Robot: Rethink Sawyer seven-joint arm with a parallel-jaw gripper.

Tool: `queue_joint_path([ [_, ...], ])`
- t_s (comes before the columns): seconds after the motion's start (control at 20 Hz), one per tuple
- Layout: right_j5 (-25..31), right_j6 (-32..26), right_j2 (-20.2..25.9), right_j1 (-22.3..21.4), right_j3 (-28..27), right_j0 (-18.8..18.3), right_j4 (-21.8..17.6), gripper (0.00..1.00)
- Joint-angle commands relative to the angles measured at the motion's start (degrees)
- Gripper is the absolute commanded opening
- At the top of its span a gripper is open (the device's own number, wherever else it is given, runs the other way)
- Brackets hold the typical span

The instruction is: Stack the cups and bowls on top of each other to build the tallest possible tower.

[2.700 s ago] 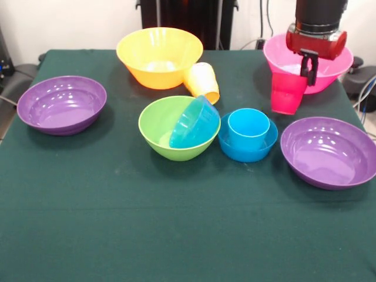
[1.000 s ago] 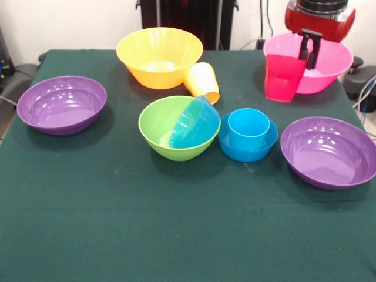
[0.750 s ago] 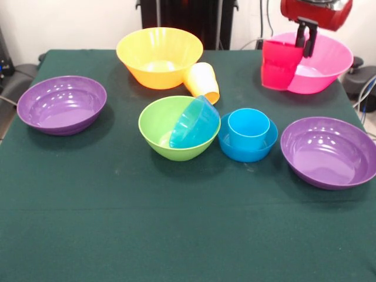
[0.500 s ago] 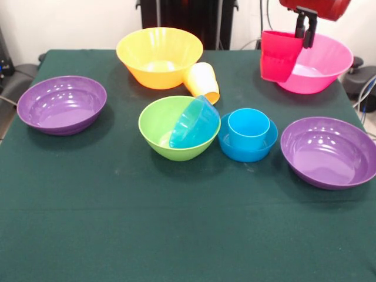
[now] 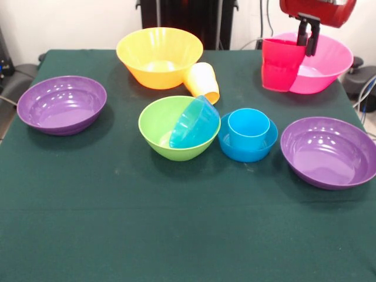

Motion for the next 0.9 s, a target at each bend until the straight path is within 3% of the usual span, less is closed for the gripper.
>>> queue_joint_path([
  [0.05,7.58,-3.98,4.97,4.82,-5.14,-0.90,-2.59,0.00],
  [0.9,14.10,-7.66,5.12,7.06,-9.72,-3.88,-4.73,0.00],
])
